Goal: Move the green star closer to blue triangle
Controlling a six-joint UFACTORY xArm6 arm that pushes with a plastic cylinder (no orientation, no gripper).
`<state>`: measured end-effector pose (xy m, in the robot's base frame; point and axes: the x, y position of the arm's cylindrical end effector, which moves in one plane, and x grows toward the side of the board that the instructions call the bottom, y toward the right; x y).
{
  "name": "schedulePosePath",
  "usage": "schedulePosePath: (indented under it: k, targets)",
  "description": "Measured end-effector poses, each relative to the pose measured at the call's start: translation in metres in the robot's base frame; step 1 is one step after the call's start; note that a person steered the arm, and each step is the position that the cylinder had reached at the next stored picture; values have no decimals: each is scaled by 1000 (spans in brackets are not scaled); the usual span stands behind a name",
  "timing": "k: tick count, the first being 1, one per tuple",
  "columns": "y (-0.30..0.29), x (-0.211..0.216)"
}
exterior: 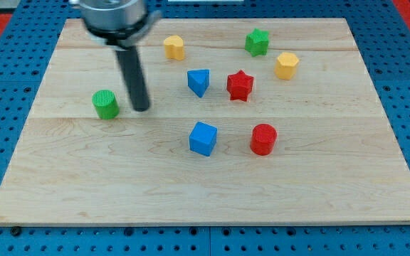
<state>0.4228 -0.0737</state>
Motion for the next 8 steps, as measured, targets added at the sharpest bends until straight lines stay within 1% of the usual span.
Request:
schedulePosePath:
  k: [2, 3, 4, 5, 6, 7, 8]
  targets:
    - [214, -2]
    - [247, -61]
    - [251, -165]
    - [207, -229]
    - [185, -212]
    - [185, -165]
    - [179, -138]
